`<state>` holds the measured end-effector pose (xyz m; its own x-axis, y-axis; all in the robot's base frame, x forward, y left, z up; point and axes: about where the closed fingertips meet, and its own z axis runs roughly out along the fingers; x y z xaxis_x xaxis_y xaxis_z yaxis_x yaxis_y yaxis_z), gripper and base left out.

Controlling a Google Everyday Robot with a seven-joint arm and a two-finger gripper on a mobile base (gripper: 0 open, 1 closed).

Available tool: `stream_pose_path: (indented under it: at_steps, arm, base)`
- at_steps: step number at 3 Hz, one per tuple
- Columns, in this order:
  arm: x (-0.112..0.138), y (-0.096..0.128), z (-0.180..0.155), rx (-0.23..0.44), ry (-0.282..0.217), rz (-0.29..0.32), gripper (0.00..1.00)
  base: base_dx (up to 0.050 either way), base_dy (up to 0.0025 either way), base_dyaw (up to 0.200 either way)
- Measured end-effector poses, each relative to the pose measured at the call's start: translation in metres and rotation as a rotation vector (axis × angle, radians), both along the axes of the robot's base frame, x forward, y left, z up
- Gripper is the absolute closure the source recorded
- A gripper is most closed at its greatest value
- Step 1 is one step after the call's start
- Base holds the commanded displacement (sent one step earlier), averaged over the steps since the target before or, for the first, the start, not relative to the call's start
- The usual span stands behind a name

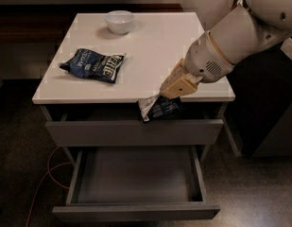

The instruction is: Place rxbar blueberry into middle drawer

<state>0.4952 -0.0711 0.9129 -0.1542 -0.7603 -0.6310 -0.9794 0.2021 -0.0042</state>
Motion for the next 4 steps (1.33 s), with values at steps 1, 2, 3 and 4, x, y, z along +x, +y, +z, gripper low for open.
stream_pose_path:
  at_steps: [1, 2, 3, 4]
  arm:
    - [-0.002, 0.006, -0.032, 0.049, 0.029, -0.023, 1.00]
    - [-0.004, 0.013, -0.072, 0.098, 0.054, -0.045, 1.00]
    - [-0.004, 0.020, -0.114, 0.122, 0.080, -0.059, 1.00]
    - [-0.007, 0.027, -0.165, 0.096, 0.094, -0.091, 1.00]
  base:
    - [0.000, 0.00000, 0.000]
    - [0.000, 0.00000, 0.000]
    - [0.000, 0.00000, 0.000]
    - [0.000, 0.00000, 0.000]
